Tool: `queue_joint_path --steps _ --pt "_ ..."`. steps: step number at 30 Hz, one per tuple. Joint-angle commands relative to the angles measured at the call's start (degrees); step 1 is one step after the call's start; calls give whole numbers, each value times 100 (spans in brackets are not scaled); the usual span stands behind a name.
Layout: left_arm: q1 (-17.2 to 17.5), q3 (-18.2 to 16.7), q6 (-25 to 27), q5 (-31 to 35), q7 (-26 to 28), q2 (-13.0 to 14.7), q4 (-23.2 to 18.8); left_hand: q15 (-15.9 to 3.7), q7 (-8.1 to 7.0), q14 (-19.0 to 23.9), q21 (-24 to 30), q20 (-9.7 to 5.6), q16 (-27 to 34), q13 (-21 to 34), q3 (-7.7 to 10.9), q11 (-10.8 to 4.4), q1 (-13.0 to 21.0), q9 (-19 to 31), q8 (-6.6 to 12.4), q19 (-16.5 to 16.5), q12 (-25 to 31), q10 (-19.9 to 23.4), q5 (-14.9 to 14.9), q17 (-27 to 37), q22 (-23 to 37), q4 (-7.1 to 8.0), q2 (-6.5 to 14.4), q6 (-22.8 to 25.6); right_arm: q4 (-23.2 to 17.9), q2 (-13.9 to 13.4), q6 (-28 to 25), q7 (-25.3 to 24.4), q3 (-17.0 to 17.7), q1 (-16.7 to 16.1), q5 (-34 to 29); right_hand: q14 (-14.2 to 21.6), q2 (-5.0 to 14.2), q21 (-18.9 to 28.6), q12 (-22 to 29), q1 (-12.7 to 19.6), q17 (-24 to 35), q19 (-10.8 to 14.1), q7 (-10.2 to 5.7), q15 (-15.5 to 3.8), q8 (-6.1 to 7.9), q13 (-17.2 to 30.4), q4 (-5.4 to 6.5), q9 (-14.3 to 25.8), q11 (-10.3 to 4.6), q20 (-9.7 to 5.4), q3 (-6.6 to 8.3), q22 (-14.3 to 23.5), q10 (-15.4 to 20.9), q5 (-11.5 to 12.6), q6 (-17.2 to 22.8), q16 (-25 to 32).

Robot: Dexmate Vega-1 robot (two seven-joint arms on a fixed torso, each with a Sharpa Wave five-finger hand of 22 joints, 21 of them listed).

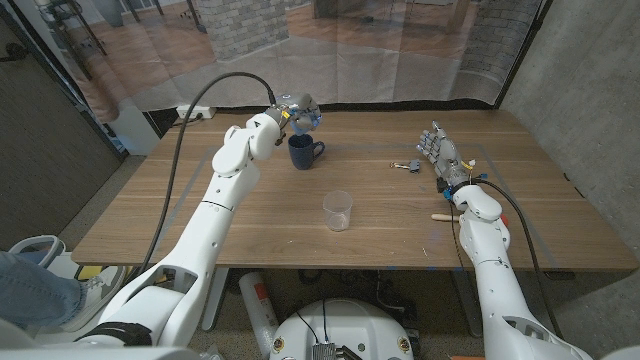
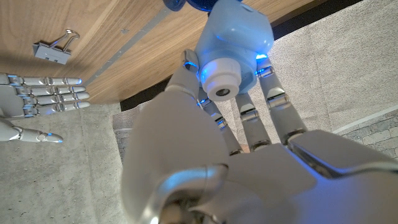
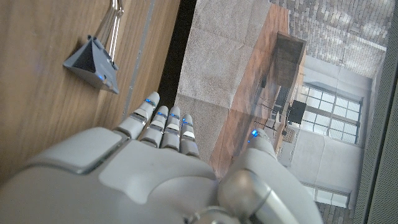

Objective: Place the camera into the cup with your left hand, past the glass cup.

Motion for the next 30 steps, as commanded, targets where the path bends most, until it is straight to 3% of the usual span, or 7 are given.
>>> queue_joint_path --steps 1,30 --pt "171 -120 -217 -103 257 67 -67 -1374 -8 630 -5 -8 26 774 658 17 2 15 48 4 14 105 34 476 -5 598 71 70 -44 26 -12 -17 -47 23 -16 49 46 -29 12 25 17 48 5 -21 15 21 -7 23 -9 -111 -21 23 75 -20 19 -8" --pt "149 -302 -582 -366 789 47 419 -1295 -8 433 -84 -53 -121 888 743 30 -65 17 -13 -93 -149 3 41 526 -22 606 50 -57 -138 -50 -124 -65 -62 5 -109 78 57 -65 10 29 18 81 7 -10 16 21 -6 23 -3 -106 -34 25 87 -31 31 -10"
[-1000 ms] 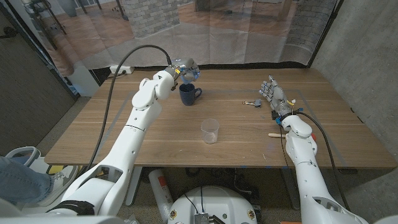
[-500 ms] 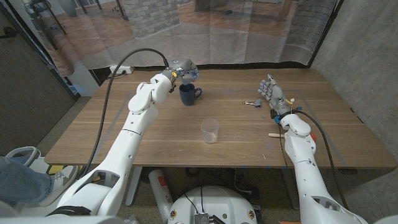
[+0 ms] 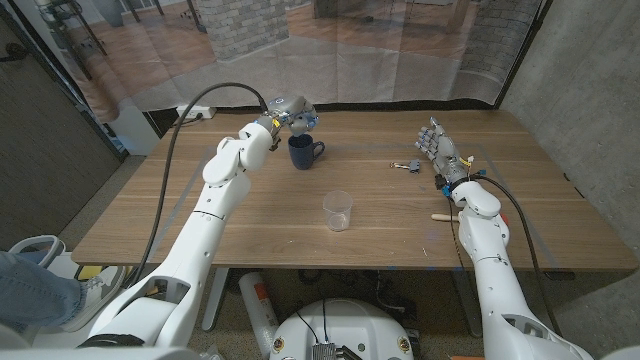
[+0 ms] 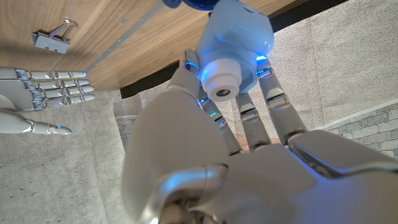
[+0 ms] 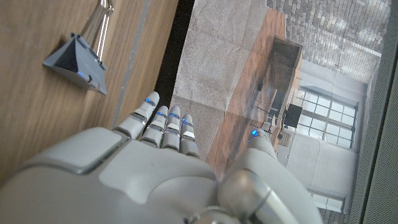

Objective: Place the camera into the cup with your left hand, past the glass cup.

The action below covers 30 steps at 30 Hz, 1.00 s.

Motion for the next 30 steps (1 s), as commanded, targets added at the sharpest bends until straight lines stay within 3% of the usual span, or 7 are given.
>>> queue_joint_path --steps 1,30 --pt "-75 -62 -127 -111 189 -31 357 -1258 8 435 -26 -3 -29 892 705 -3 -34 17 -14 -57 -51 -37 30 347 6 645 16 -77 -8 -21 -60 -42 6 -19 -41 48 57 -6 10 29 19 51 6 21 15 21 12 23 7 -138 -17 25 35 -10 29 -11" --pt "-201 -1 -407 -304 663 -150 1078 -1229 -87 270 -235 92 -144 967 757 -43 -114 18 -51 -397 -202 -120 41 360 -12 643 -55 -133 103 -3 -26 -53 46 -21 -53 57 62 -36 5 36 19 68 8 22 14 21 10 23 1 -138 -27 26 35 -16 31 -16"
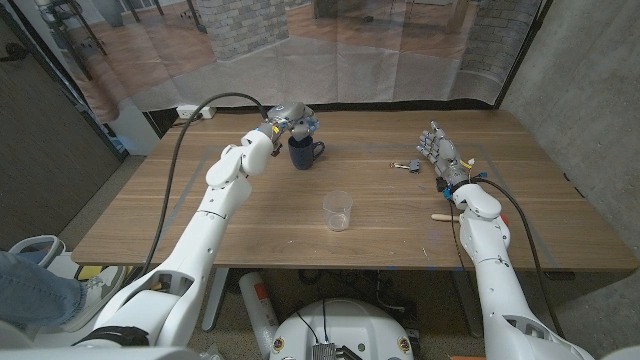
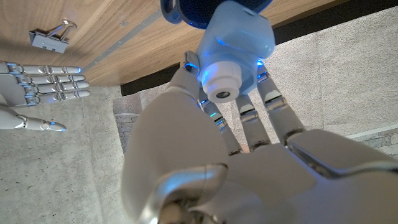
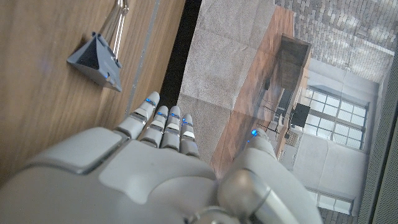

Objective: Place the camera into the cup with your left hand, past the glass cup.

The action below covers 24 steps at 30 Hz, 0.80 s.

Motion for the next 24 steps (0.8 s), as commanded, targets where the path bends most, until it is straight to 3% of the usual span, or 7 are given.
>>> queue_joint_path --steps 1,14,19,22,24 --pt "7 18 -57 -71 164 -69 230 -1133 -47 316 -65 8 -45 299 735 -31 -42 18 -29 -72 -30 7 23 -3 13 667 -12 -31 15 7 16 10 6 -12 -5 59 32 -16 5 6 19 39 9 21 14 21 8 23 1 -106 -29 26 37 -16 31 -16" --pt "249 -30 55 -98 116 -126 5 -1094 -140 173 -187 45 -113 332 712 -30 -196 14 -45 -195 -151 -88 43 -9 8 711 -118 -37 4 35 4 39 -22 14 11 130 39 -21 29 13 21 112 8 7 28 22 7 23 0 -97 -37 27 111 -21 70 3" --pt "292 -15 150 -31 26 -125 -105 -1087 -219 1 -321 172 -175 284 583 -56 -550 0 -131 -327 -340 -257 -17 -26 13 838 -323 -160 -6 30 -4 63 -24 8 21 138 41 -26 27 16 21 126 4 0 32 22 5 23 0 -99 -39 27 112 -22 84 2" --pt "322 1 217 46 62 -131 -159 -969 -354 -402 -494 348 -334 183 528 -90 -753 -8 -265 -570 -523 -506 -64 -136 26 884 -468 -342 -14 22 -19 67 -21 3 17 142 43 -31 28 19 21 128 4 1 30 22 4 23 5 -98 -40 28 118 -22 82 2" --pt "342 16 271 106 99 -138 -191 -932 -372 -517 -549 382 -361 151 518 -91 -815 -7 -325 -655 -564 -614 -55 -174 31 901 -496 -434 -17 20 -25 59 -19 -1 9 141 43 -34 25 20 21 131 3 0 30 22 4 23 13 -99 -41 28 115 -23 85 0"
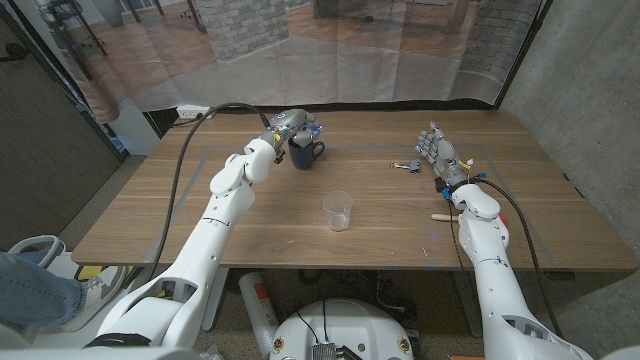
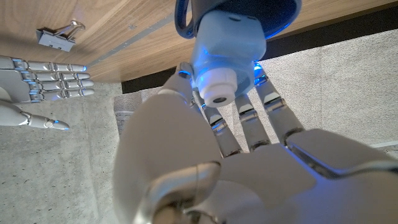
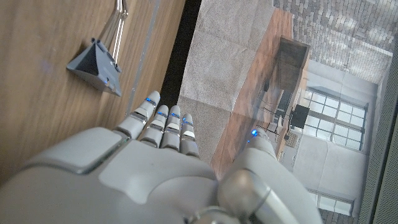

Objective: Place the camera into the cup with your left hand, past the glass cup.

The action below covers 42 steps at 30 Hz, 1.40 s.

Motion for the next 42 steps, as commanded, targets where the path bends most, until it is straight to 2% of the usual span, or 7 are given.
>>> queue_joint_path --steps 1,17,24,28,31,32,42 --pt "144 39 231 205 -11 -25 -220 -523 -69 -320 -136 117 -84 -86 -36 -12 -146 10 -119 -221 -120 -252 1 -83 25 38 -128 -170 -19 -9 -38 29 0 -2 11 49 43 -14 25 20 21 62 -4 -7 30 22 20 23 23 -88 -25 28 63 -1 32 0" --pt "285 28 388 323 207 -50 -425 -483 -155 -487 -226 169 -71 -165 -49 -15 -292 16 -296 -372 -161 -562 42 -171 37 83 -165 -454 -24 -19 -46 54 -1 7 6 59 51 -34 22 25 22 78 -9 -13 27 22 20 23 21 -92 -31 29 71 -5 35 -5" --pt "385 -9 665 429 166 -131 -719 -507 -121 -197 -109 52 63 -198 18 -19 -397 33 -294 -61 -62 -448 59 -236 62 177 31 -357 -41 -15 -33 57 2 5 17 62 54 -46 20 27 23 75 -13 -1 26 23 20 23 12 -80 -33 30 70 -7 37 -7" --pt "416 -189 965 113 -488 -311 -999 -312 -65 -551 -168 168 -52 -369 -99 86 -1210 31 -629 -223 -153 -807 34 -336 96 751 322 -884 -53 -11 -25 58 0 -4 22 35 55 -76 18 27 23 20 -33 15 29 23 20 24 21 -69 -37 30 71 -9 47 -20" --pt "407 -345 1186 -115 -875 -441 -1112 -161 12 -973 -262 248 -117 -478 -227 144 -1649 50 -862 -513 -191 -1248 53 -409 103 1027 319 -1303 -57 -10 -19 67 -5 -6 29 10 56 -92 18 27 23 -4 -32 24 30 23 20 24 24 -64 -39 31 72 -10 53 -31" --pt "403 -389 1266 -168 -980 -482 -1146 -130 70 -1233 -338 257 -130 -554 -292 238 -1848 56 -989 -794 -196 -1516 75 -457 106 1139 307 -1536 -57 -9 -13 66 -7 -7 29 1 56 -96 16 27 23 -10 -34 25 30 23 20 24 27 -64 -40 31 70 -10 54 -35" --pt "456 -772 1269 -763 -1146 -701 -1283 -10 280 -2181 -395 434 -144 -887 -570 513 -2530 76 -1324 -1655 -190 -2471 182 -663 103 1369 234 -2666 -42 -9 3 80 -11 -6 49 -31 56 -120 13 27 23 -36 -56 16 34 23 21 24 29 -53 -46 32 69 -13 72 -47"
